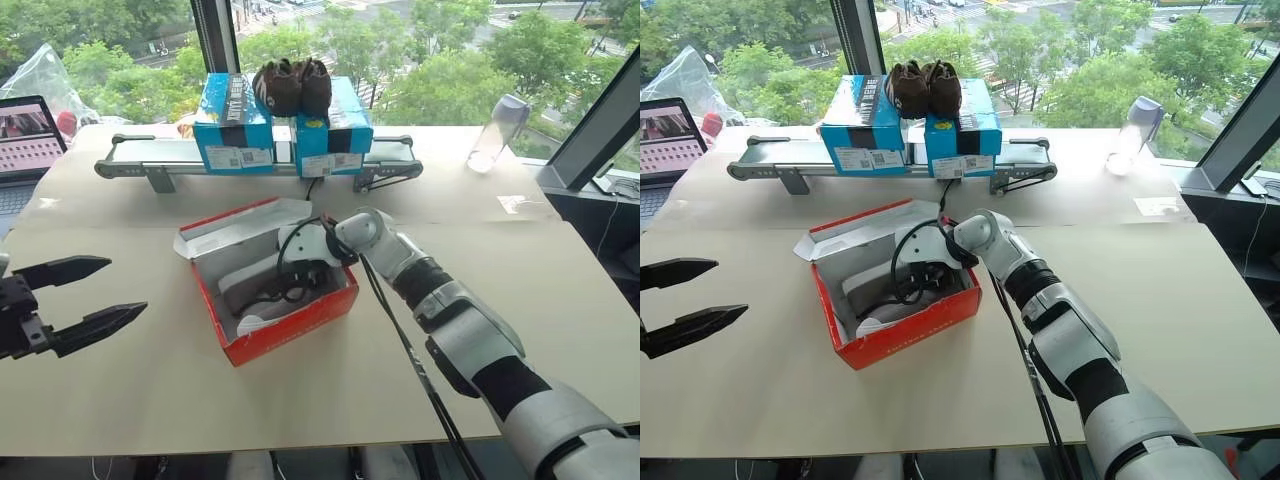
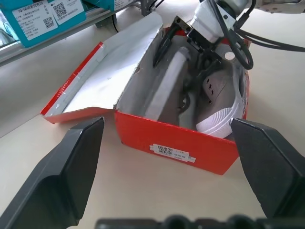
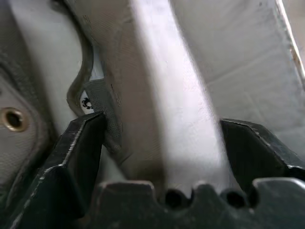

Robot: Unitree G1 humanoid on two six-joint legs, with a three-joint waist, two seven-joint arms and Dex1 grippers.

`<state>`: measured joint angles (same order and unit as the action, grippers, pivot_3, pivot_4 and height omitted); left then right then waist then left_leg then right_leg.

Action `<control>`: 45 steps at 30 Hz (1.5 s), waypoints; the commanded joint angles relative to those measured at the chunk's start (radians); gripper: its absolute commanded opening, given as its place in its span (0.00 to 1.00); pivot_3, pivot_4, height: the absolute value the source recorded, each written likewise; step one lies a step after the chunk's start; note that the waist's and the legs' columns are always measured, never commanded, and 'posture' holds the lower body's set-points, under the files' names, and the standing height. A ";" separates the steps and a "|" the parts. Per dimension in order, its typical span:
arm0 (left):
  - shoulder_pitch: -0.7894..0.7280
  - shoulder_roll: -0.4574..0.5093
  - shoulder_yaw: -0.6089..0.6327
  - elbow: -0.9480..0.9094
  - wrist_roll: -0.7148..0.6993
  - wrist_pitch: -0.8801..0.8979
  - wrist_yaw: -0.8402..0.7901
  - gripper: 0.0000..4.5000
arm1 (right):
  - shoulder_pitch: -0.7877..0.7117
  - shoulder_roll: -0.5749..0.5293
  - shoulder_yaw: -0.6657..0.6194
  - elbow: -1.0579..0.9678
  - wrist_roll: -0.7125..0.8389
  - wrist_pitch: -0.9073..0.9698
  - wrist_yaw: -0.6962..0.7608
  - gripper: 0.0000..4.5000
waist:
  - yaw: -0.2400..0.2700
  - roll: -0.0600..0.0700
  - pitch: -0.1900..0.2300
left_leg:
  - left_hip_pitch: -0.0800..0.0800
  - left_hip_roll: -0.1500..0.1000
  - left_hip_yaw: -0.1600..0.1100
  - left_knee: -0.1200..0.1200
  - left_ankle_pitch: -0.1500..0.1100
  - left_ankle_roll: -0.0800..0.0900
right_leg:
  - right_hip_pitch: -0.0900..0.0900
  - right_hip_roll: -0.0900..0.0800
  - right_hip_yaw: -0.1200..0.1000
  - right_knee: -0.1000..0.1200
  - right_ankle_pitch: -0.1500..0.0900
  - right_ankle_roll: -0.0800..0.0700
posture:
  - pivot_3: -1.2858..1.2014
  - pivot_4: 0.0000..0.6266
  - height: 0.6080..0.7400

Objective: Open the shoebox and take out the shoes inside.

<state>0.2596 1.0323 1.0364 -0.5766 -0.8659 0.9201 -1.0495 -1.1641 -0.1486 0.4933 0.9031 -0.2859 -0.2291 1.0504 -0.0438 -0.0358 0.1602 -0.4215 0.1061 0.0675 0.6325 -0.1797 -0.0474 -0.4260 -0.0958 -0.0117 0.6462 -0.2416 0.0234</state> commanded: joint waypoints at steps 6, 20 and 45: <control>-0.025 0.024 -0.009 -0.010 -0.008 -0.011 0.018 1.00 | 0.018 -0.018 -0.038 -0.051 0.026 0.043 0.047 0.22 | 0.000 0.000 0.000 | 0.000 0.000 0.000 0.000 0.000 0.000 | 0.000 0.000 0.000 0.000 0.000 0.000 | 0.52 0.24 1.00; -0.088 0.020 -0.134 0.026 0.001 -0.067 0.020 1.00 | 0.012 -0.167 -0.345 -0.580 0.518 0.752 0.327 0.08 | 0.005 0.000 0.001 | -0.002 0.001 0.000 0.000 0.000 -0.001 | -0.003 0.001 0.000 0.000 0.000 -0.001 | 0.52 0.24 1.00; -0.419 0.048 -0.583 0.332 0.134 -0.299 -0.132 1.00 | 0.376 -0.367 -1.167 -0.743 0.804 1.844 -0.568 0.08 | 0.029 0.003 0.003 | -0.009 0.000 0.001 0.000 -0.001 -0.002 | -0.012 0.004 0.008 0.001 0.000 -0.001 | 0.52 0.24 1.00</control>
<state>-0.1350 1.0619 0.4466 -0.2451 -0.7395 0.6498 -1.1690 -0.8101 -0.5094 -0.6457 0.1951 0.4552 1.6064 0.5256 -0.0143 -0.0329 0.1629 -0.4308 0.1059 0.0682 0.6321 -0.1806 -0.0493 -0.4383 -0.0914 -0.0039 0.6475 -0.2415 0.0227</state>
